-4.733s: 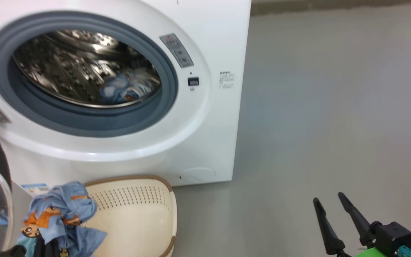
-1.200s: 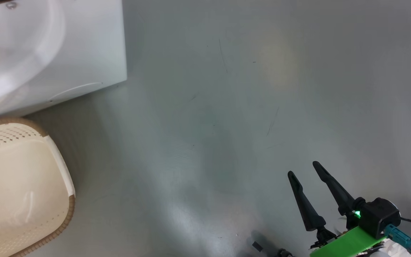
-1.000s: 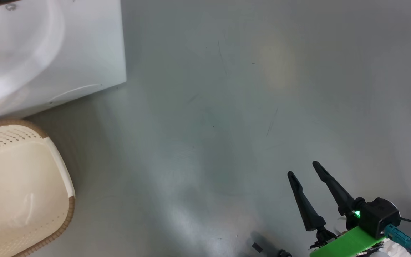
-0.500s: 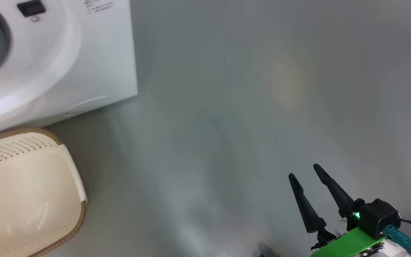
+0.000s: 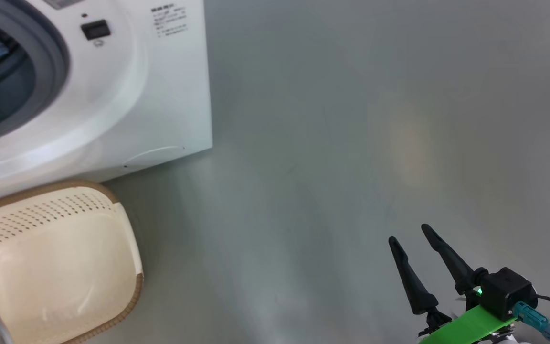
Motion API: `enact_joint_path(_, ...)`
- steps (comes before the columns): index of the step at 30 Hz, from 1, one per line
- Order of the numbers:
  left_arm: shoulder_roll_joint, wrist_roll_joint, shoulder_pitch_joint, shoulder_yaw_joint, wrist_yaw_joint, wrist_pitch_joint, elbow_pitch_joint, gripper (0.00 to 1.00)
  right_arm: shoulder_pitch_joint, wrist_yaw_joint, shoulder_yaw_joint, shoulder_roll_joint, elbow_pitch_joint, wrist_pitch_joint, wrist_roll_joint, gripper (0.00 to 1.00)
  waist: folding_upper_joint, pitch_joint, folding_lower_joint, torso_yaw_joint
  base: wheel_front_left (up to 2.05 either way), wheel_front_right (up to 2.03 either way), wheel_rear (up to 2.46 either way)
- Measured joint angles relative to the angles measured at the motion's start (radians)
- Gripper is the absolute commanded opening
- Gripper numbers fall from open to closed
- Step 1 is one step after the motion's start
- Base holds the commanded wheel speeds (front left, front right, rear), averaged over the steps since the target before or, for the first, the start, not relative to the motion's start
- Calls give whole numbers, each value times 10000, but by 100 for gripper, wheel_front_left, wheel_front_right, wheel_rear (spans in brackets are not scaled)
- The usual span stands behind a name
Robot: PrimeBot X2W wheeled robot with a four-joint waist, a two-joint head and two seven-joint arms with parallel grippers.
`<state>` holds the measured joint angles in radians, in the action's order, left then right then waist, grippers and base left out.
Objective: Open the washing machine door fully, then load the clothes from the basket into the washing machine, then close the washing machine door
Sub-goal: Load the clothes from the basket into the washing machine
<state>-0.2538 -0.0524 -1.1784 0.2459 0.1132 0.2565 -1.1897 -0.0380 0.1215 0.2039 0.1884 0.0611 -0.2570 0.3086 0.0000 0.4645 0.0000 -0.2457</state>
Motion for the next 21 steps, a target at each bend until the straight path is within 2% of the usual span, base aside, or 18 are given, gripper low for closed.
enact_joint_path(8, 784, -349, 1235, 13, -182, 0, 732, 100, -35, 0, -33, 4, 236, 0, 13, 100, 0, -808, 0, 366, 0, 0, 0)
enact_joint_path(21, 1854, -433, 2810, -341, -1091, 0, 2732, 100, -307, 0, -261, 111, 257, 0, 6, 100, 0, -1423, 0, 1252, 0, 0, 0)
